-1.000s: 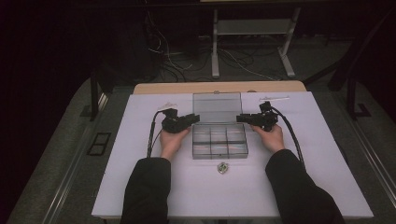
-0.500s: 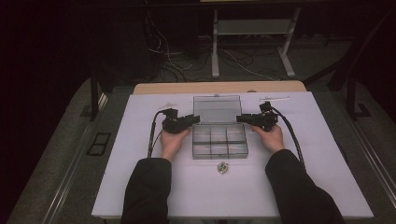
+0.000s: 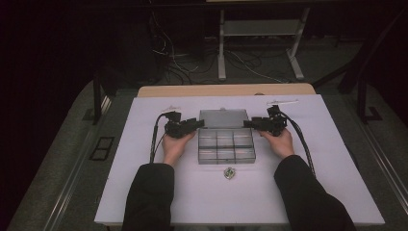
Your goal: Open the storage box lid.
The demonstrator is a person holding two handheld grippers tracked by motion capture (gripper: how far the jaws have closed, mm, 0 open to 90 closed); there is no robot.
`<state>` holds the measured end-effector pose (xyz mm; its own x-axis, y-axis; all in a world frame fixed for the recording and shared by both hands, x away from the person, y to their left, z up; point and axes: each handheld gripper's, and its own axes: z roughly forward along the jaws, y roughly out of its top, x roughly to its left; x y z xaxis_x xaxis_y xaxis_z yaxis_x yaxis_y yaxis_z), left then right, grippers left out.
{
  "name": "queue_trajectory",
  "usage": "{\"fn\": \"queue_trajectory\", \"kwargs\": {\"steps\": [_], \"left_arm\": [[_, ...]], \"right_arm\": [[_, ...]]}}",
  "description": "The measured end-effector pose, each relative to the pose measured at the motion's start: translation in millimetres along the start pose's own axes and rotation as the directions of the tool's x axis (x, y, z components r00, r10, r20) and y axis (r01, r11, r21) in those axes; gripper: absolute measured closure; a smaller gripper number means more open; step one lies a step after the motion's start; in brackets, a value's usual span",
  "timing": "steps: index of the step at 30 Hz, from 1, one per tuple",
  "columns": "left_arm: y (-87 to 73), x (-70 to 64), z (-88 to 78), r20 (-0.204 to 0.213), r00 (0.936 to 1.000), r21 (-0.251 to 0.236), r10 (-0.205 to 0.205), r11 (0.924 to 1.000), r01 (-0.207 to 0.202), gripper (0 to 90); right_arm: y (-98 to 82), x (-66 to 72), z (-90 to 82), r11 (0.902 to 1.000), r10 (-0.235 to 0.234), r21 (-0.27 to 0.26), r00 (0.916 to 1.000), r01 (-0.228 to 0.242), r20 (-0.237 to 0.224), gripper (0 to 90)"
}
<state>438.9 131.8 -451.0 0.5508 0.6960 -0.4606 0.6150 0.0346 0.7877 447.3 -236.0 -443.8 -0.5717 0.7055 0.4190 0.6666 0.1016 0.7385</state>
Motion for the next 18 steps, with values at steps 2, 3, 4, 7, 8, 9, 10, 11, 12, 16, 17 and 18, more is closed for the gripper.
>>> {"fn": "queue_trajectory", "kwargs": {"steps": [2, 3, 4, 7, 8, 9, 10, 11, 12, 16, 17, 18], "left_arm": [[1.3, -1.6, -3.0, 0.002, 1.0000, -0.002, 0.001, 1.0000, -0.001, 42.0], [2.1, -2.7, -4.5, 0.002, 1.0000, 0.001, 0.007, 1.0000, -0.007, 39.8], [3.1, -3.7, -5.8, 0.005, 0.9999, 0.002, 0.016, 0.9999, -0.016, 37.2], [5.9, -7.9, -9.9, 0.014, 0.9996, 0.003, 0.023, 0.9997, -0.023, 30.3], [6.7, -9.4, -11.4, 0.023, 0.9995, 0.001, 0.020, 0.9998, -0.020, 28.4], [7.7, -10.9, -12.9, 0.025, 0.9994, 0.000, 0.025, 0.9997, -0.025, 27.1], [8.7, -12.5, -14.7, 0.025, 0.9992, 0.000, 0.032, 0.9995, -0.032, 26.2], [9.3, -14.4, -16.3, 0.024, 0.9992, -0.005, 0.031, 0.9995, -0.031, 25.2], [10.1, -15.8, -17.9, 0.025, 0.9990, -0.009, 0.036, 0.9993, -0.036, 24.3], [13.5, -21.3, -23.8, 0.023, 0.9986, -0.017, 0.047, 0.9988, -0.046, 20.0], [14.4, -22.4, -25.3, 0.020, 0.9985, -0.018, 0.051, 0.9985, -0.051, 18.5], [15.1, -23.7, -26.7, 0.019, 0.9984, -0.018, 0.054, 0.9984, -0.053, 17.1]], "right_arm": [[0.2, 2.2, -2.4, 0.9998, -0.017, 0.006, 0.9998, 0.017, 0.013, 30.7], [0.1, 3.3, -3.7, 0.9997, -0.023, 0.009, 0.9995, 0.023, 0.022, 26.6], [0.1, 4.7, -5.4, 0.9995, -0.029, 0.016, 0.9991, 0.028, 0.031, 24.1], [-0.3, 9.7, -11.5, 0.9987, -0.046, 0.024, 0.9973, 0.044, 0.058, 17.2], [-0.5, 10.8, -14.0, 0.9983, -0.055, 0.022, 0.9967, 0.054, 0.059, 14.3], [-0.6, 12.1, -16.4, 0.9982, -0.057, 0.019, 0.9966, 0.056, 0.060, 11.0], [-0.8, 13.2, -19.3, 0.9983, -0.057, 0.017, 0.9966, 0.056, 0.059, 11.0], [-1.0, 14.1, -21.9, 0.9984, -0.057, 0.010, 0.9968, 0.056, 0.057, 10.9], [-1.2, 14.9, -24.7, 0.9983, -0.058, 0.008, 0.9968, 0.057, 0.055, 10.6], [-1.1, 19.2, -34.8, 0.9980, -0.062, 0.015, 0.9958, 0.061, 0.067, 0.4], [-1.4, 20.2, -37.9, 0.9975, -0.070, 0.010, 0.9954, 0.069, 0.065, 0.4], [-1.7, 21.3, -40.8, 0.9974, -0.072, 0.005, 0.9953, 0.072, 0.065, 0.4]]}}
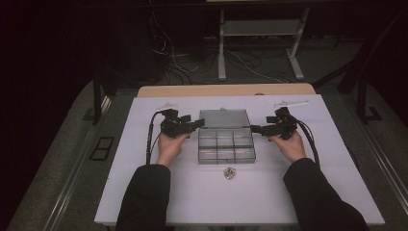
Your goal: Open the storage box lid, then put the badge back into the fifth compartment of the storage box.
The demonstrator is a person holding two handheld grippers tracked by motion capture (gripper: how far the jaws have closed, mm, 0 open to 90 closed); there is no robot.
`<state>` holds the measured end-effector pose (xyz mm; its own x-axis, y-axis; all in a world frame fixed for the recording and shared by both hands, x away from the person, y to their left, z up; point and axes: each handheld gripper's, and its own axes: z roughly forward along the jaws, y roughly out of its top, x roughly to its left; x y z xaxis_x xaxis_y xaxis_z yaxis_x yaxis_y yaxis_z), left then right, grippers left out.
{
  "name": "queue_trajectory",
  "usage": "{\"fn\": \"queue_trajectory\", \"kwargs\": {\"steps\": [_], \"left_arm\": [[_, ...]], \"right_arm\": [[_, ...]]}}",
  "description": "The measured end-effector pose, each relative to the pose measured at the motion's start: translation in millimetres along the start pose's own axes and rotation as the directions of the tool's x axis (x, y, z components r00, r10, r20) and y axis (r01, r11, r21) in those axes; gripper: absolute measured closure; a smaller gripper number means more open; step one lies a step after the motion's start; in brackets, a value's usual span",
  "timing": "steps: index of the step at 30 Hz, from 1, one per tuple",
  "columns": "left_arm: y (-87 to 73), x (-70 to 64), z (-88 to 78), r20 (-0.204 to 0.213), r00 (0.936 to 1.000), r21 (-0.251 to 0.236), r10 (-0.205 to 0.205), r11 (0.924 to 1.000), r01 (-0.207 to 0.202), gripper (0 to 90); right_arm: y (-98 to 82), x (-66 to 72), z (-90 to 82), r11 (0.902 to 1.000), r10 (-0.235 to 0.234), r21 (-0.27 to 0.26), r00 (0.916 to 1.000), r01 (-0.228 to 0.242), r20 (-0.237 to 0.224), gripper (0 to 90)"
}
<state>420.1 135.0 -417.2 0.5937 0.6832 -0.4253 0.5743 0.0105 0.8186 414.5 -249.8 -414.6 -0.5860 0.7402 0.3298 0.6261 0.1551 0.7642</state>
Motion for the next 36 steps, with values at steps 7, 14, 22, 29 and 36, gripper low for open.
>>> {"fn": "queue_trajectory", "kwargs": {"steps": [7, 14, 22, 29, 36], "left_arm": [[2.2, -7.5, -7.0, 0.003, 0.9999, 0.013, 0.014, 0.9998, -0.014, 11.0], [5.1, -21.4, -13.8, -0.024, 0.9973, 0.027, 0.069, 0.9973, -0.068, 0.0], [4.5, -38.6, -20.5, 0.031, 0.9922, 0.047, 0.121, 0.9914, -0.122, 0.0], [1.5, -53.1, -25.6, 0.073, 0.9861, 0.056, 0.149, 0.9865, -0.154, 0.0], [-2.0, -65.8, -26.6, 0.108, 0.9801, 0.071, 0.167, 0.9820, -0.175, 0.0]], "right_arm": [[-6.7, 8.7, -17.7, 0.9997, -0.021, -0.017, 0.9997, 0.020, -0.012, 0.4], [-16.4, 22.0, -36.8, 0.9974, -0.071, -0.015, 0.9975, 0.071, -0.007, 0.5], [-33.5, 32.1, -58.9, 0.9966, -0.076, -0.033, 0.9970, 0.076, -0.011, 0.5], [-50.7, 38.1, -76.0, 0.9951, -0.092, -0.037, 0.9957, 0.092, -0.011, 0.5], [-65.8, 46.2, -90.2, 0.9956, -0.085, -0.043, 0.9961, 0.084, -0.024, 0.5]]}}
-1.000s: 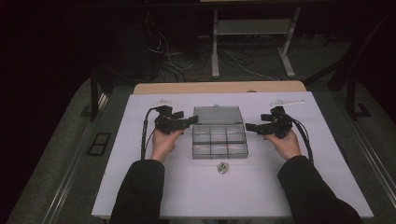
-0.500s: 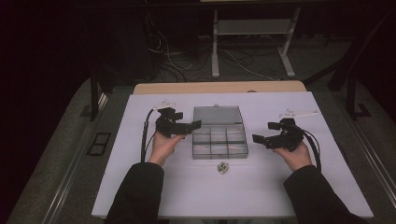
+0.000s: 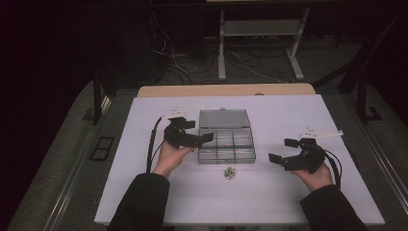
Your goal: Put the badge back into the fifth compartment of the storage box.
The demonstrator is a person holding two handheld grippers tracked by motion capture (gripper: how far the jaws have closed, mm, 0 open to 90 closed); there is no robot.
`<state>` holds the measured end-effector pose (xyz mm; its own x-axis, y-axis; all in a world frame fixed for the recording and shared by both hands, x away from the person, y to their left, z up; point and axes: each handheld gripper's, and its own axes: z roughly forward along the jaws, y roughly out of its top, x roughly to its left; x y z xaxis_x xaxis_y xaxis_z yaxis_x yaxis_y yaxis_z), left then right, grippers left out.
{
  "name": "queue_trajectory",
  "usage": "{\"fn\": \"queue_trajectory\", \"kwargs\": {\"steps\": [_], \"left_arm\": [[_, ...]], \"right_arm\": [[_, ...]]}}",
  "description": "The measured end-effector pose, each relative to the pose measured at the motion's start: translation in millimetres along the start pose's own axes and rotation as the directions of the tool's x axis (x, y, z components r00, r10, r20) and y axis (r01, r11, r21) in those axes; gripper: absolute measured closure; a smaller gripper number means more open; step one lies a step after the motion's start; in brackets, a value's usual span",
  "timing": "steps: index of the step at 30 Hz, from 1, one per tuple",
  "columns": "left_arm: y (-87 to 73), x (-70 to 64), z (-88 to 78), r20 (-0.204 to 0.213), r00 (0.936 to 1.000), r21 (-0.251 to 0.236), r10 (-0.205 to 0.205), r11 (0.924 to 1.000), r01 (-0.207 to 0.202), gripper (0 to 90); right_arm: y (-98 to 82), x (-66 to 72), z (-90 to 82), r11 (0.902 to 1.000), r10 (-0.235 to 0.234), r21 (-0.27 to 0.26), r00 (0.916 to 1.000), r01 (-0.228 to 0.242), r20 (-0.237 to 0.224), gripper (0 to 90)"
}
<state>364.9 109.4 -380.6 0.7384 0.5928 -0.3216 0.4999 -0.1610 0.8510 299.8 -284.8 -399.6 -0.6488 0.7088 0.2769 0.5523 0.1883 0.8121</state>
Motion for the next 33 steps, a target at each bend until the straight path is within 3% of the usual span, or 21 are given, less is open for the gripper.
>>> {"fn": "queue_trajectory", "kwargs": {"steps": [7, 18, 29, 33], "left_arm": [[-2.5, -12.9, 4.0, 0.032, 0.9989, 0.030, 0.033, 0.9990, -0.034, 0.0], [-7.6, -26.2, 9.1, 0.075, 0.9960, 0.067, 0.048, 0.9963, -0.053, 0.0], [-15.2, -41.8, 16.5, 0.117, 0.9905, 0.113, 0.072, 0.9900, -0.085, 0.0], [-18.2, -48.1, 20.6, 0.138, 0.9864, 0.138, 0.090, 0.9843, -0.110, 0.0]], "right_arm": [[-13.3, 4.5, -5.0, 1.0000, -0.005, 0.006, 1.0000, 0.005, 0.000, 0.5], [-30.4, 11.1, -15.9, 1.0000, 0.006, -0.005, 1.0000, -0.006, -0.004, 0.5], [-43.4, 10.1, -20.4, 0.9999, 0.012, 0.011, 0.9999, -0.012, 0.011, 0.5], [-47.9, 10.3, -22.0, 0.9998, 0.008, 0.017, 0.9998, -0.009, 0.016, 0.5]]}}
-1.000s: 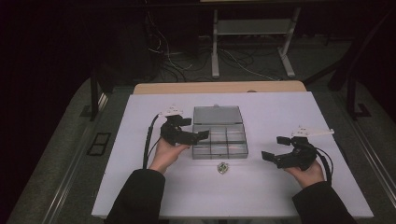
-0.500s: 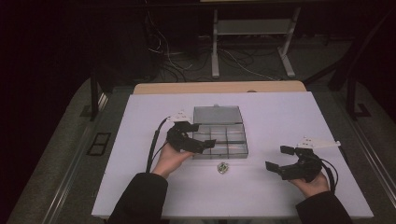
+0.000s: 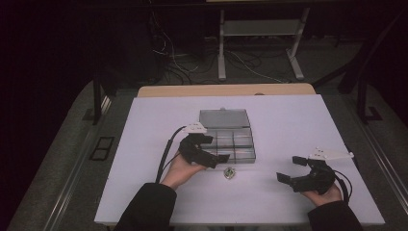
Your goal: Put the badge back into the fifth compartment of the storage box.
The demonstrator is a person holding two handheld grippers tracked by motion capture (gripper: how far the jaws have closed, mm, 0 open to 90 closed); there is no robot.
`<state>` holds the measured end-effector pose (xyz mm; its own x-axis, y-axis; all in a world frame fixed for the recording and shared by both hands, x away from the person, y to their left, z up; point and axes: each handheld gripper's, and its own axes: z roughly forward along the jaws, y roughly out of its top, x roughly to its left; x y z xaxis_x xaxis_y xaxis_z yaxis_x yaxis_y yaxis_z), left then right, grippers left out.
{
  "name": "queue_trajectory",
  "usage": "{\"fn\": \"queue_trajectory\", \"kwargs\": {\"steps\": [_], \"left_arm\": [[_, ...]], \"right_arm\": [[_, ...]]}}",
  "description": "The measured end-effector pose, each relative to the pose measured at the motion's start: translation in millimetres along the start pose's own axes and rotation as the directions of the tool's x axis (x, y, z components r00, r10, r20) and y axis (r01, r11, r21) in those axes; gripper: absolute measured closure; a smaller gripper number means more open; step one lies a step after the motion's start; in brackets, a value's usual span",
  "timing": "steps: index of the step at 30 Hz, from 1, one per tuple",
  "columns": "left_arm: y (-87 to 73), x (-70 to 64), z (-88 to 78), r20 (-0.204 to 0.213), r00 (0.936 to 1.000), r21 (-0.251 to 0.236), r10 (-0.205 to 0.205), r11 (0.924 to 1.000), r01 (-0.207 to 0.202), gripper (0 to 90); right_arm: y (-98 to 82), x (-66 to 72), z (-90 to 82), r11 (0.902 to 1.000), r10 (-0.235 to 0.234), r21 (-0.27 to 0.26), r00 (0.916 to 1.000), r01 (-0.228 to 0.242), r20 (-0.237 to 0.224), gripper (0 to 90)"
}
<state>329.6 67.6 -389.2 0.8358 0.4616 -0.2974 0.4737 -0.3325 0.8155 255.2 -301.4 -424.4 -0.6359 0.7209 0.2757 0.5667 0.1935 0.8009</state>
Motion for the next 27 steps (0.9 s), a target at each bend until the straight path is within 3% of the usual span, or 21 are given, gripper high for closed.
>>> {"fn": "queue_trajectory", "kwargs": {"steps": [14, 20, 23, 27], "left_arm": [[-7.9, -15.0, 17.4, 0.038, 0.9985, 0.085, 0.040, 0.9954, -0.043, 0.0], [-13.0, -24.6, 22.7, 0.036, 0.9956, 0.143, 0.087, 0.9855, -0.091, 0.0], [-15.4, -27.4, 26.3, 0.032, 0.9925, 0.178, 0.118, 0.9765, -0.121, 0.0], [-18.7, -30.8, 30.4, 0.051, 0.9907, 0.207, 0.126, 0.9691, -0.134, 0.0]], "right_arm": [[-4.4, -0.2, -0.1, 1.0000, 0.002, 0.009, 0.9999, -0.002, 0.011, 0.5], [-4.4, -0.1, -0.3, 0.9999, 0.014, 0.002, 0.9998, -0.014, 0.011, 0.5], [-4.3, 0.1, -0.4, 0.9999, 0.013, 0.001, 0.9999, -0.013, 0.008, 0.5], [-4.3, 0.0, -0.3, 0.9999, 0.014, 0.002, 0.9999, -0.014, 0.009, 0.5]]}}
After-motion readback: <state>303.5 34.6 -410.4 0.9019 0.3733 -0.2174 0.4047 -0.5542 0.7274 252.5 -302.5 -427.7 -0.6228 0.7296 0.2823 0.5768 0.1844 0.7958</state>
